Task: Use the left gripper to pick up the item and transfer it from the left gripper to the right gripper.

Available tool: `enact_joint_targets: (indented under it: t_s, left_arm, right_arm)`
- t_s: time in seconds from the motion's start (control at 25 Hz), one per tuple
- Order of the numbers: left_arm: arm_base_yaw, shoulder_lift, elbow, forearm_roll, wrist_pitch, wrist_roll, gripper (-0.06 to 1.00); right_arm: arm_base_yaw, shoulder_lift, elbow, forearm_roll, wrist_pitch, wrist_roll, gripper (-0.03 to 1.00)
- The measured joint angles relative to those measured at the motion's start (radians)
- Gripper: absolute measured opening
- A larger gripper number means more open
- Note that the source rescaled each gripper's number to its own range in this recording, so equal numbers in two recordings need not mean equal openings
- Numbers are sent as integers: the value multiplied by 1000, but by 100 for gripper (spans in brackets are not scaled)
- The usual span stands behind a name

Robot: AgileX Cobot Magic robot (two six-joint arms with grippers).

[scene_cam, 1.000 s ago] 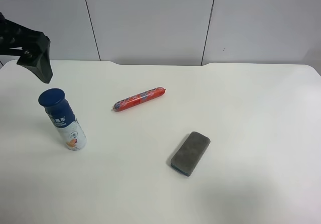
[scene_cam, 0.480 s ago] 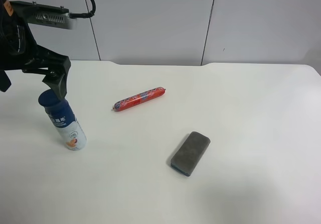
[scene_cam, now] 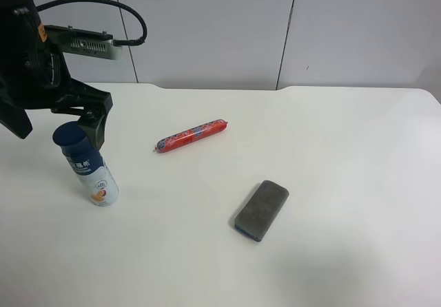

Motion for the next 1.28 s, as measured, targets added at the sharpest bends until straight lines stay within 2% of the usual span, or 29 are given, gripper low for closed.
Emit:
enact_joint_targets:
  t_s: [0.48,1.0,1.28]
  left_arm:
    - [0,62,-1,-1,-83,8,100]
    - [0,84,-1,11,-114,8,100]
    - [0,88,56,-19,-165,8,100]
  right_arm:
    - [0,0,0,0,0,0,99]
    - [0,0,0,0,0,0,99]
    - [0,0,0,0,0,0,99]
